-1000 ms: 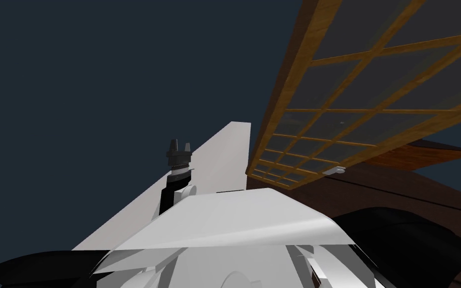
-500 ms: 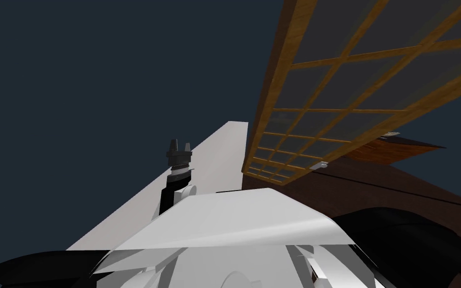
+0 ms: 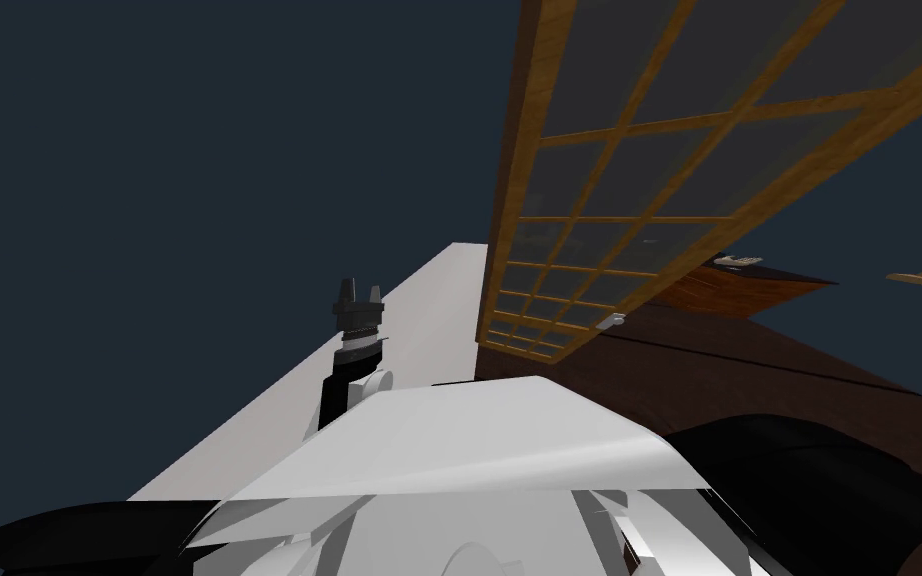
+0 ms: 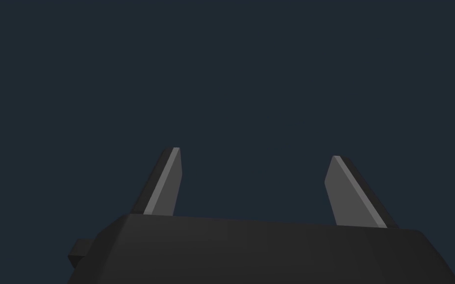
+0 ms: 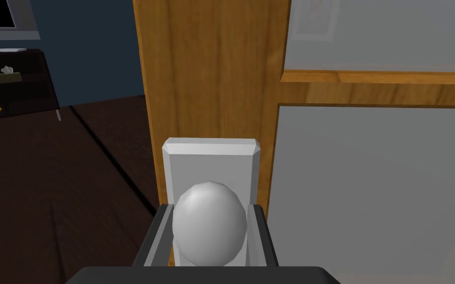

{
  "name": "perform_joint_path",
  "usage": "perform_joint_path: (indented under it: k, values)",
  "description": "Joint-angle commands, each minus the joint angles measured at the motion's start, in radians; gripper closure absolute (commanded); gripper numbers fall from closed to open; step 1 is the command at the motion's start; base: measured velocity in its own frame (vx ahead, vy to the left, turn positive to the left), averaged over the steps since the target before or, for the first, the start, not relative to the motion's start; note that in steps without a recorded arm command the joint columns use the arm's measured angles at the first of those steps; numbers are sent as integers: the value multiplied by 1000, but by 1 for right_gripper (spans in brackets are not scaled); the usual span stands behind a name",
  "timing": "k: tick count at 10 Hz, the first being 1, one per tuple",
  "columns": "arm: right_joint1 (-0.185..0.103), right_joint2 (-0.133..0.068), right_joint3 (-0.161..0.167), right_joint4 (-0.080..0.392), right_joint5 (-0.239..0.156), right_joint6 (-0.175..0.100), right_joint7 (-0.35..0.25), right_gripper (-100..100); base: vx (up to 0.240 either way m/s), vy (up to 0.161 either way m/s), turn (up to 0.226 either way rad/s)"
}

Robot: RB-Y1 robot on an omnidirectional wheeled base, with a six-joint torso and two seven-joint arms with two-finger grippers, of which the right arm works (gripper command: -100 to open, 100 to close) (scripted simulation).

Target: Push the door open

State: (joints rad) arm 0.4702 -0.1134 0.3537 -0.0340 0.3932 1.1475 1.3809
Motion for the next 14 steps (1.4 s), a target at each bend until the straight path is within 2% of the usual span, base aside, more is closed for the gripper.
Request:
perform_joint_path:
  k: [1,2,4,6,7,10,13,14]
  values:
    - [19,-6,-2,-33,-2,23,13,100,-21,-47,-8]
    - [21,-4,-16,-28,-16,21,23,100,-48,-110,-110]
    - [22,-4,-18,-27,-19,21,25,100,-62,-142,-50]
    - [22,-4,-18,-27,-19,21,25,100,-17,-21,-1]
    - [29,-6,-18,-44,-18,29,28,100,-7,0,5]
    - [32,-2,-39,-50,-40,24,43,100,-75,-146,-86]
    - [33,-2,-44,-69,-45,24,45,100,-87,-102,-35]
    - [33,-2,-44,-51,-45,24,45,100,-13,8,16]
